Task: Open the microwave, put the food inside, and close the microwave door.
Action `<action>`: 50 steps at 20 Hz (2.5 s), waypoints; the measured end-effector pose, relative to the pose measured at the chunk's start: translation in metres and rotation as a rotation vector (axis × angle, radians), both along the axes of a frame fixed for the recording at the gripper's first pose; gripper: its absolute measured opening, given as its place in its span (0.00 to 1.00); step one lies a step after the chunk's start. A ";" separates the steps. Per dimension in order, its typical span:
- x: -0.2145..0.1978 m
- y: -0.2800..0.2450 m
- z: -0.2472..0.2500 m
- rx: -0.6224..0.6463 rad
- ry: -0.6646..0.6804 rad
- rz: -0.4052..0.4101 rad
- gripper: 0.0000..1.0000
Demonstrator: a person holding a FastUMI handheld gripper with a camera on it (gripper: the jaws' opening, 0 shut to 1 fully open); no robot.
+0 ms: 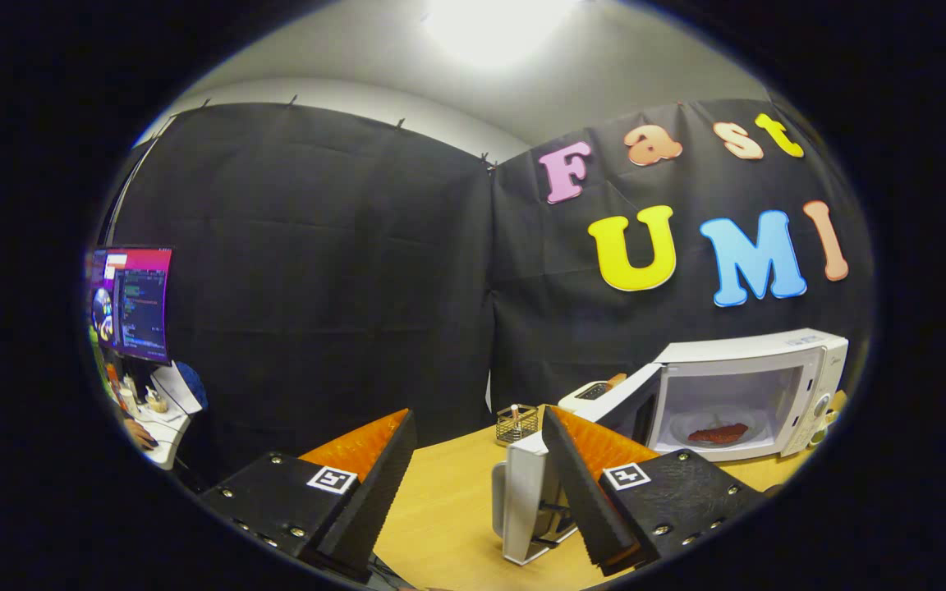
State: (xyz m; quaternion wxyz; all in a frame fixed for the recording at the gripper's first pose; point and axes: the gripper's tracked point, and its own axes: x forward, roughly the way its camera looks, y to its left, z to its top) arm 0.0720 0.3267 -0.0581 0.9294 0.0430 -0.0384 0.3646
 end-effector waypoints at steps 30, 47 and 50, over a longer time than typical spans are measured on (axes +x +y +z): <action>0.179 -0.289 -0.107 -0.092 0.196 -0.741 0.01; 0.307 -0.362 -0.128 -0.118 0.253 -0.917 0.03; 0.279 -0.344 -0.126 -0.049 0.331 -0.849 0.04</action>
